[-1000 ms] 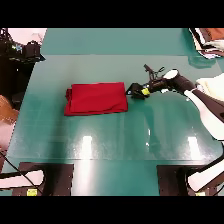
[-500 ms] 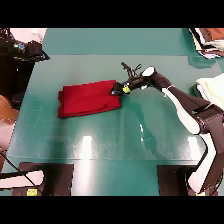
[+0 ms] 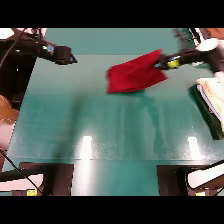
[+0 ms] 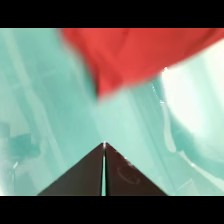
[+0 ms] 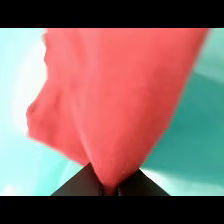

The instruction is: Fold the shirts.

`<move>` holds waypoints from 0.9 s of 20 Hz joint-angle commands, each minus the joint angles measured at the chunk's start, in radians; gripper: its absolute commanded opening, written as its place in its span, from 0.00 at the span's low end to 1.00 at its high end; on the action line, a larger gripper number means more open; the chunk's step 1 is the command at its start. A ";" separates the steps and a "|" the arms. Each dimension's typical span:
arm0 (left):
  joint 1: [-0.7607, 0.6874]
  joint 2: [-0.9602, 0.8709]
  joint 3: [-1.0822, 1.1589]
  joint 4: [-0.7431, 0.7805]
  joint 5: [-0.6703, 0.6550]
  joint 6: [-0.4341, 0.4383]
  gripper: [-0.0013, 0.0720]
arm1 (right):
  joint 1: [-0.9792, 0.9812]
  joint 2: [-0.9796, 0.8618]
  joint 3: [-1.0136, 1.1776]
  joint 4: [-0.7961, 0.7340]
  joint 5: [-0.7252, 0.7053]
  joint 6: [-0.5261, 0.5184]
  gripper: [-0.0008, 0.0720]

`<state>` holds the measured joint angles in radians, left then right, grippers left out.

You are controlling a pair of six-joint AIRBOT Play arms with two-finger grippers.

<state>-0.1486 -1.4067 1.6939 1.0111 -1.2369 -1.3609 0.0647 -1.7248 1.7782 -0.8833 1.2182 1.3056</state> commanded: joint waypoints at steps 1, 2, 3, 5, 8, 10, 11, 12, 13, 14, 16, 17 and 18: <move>-0.096 0.000 0.000 -0.001 0.090 0.000 0.06 | -0.258 0.095 0.003 -0.061 0.018 0.008 0.03; -0.114 0.000 0.000 -0.001 0.112 0.000 0.06 | -0.324 0.106 0.003 -0.060 0.012 0.007 0.03; -0.128 0.000 0.000 -0.001 0.127 0.000 0.06 | -0.387 0.112 0.003 -0.060 0.009 0.007 0.03; -0.152 0.000 0.000 -0.001 0.144 0.000 0.06 | -0.490 0.111 0.002 -0.060 0.006 0.007 0.03; -0.164 0.000 0.000 0.000 0.148 0.000 0.06 | -0.598 0.107 0.003 -0.050 -0.037 0.007 0.03; -0.164 0.000 0.000 0.000 0.148 0.000 0.06 | -0.637 0.107 0.005 -0.022 -0.066 0.006 0.03; -0.164 0.000 0.000 0.000 0.151 0.000 0.06 | -0.650 0.107 0.011 0.011 -0.074 0.006 0.03; -0.164 0.000 0.000 0.000 0.155 0.000 0.06 | -0.660 0.107 0.028 0.060 -0.075 0.006 0.03; -0.164 0.000 0.000 0.000 0.157 0.000 0.06 | -0.666 0.107 0.056 0.106 -0.074 0.006 0.03; -0.164 0.000 0.000 0.000 0.160 0.000 0.06 | -0.667 0.107 0.099 0.139 -0.070 0.006 0.03; -0.164 0.000 0.000 0.000 0.160 0.000 0.06 | -0.667 0.109 0.198 0.179 -0.044 0.006 0.03; -0.164 0.000 0.000 0.000 0.159 0.000 0.06 | -0.667 0.110 0.248 0.180 -0.022 0.007 0.03; -0.164 0.000 0.000 0.000 0.159 0.000 0.06 | -0.668 0.112 0.291 0.173 0.002 0.008 0.03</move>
<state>-0.3119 -1.4067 1.6939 1.0103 -1.0813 -1.3609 -0.5926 -1.6150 1.9617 -0.7532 1.1755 1.3117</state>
